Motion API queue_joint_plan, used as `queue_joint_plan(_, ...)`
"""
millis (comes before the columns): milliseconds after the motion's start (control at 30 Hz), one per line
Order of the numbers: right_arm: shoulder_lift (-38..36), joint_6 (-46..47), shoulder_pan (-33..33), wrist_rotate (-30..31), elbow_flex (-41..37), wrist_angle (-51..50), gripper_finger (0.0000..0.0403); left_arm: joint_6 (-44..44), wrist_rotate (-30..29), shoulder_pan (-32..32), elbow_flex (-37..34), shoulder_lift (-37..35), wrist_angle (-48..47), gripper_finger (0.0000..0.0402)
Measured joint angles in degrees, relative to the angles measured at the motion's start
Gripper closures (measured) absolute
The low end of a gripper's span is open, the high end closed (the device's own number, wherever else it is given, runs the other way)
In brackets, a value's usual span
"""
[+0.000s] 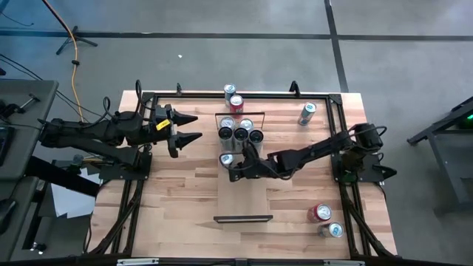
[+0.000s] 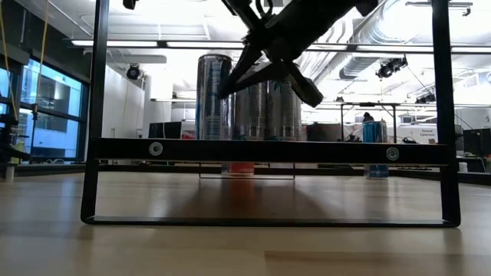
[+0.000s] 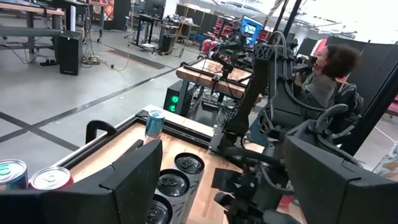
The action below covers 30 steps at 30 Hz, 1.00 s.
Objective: Place canned beverage on shelf
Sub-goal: Put the left blue soda can on the shelf, then put the top right blue soda can on the shelf aligned with the other blue soda can
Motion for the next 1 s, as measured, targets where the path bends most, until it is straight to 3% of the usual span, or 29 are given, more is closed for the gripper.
queue_joint_plan(800,0.0,-3.8,-3.4,0.1,0.0,4.3,0.0403,0.0,-0.2,0.1,0.0,0.0,-0.2,0.0108)
queue_joint_plan(1000,-1.9,-12.5,-3.4,-7.1,0.0,2.8,0.0403,2.6,0.6,0.1,0.0,-1.1,0.0,0.0108)
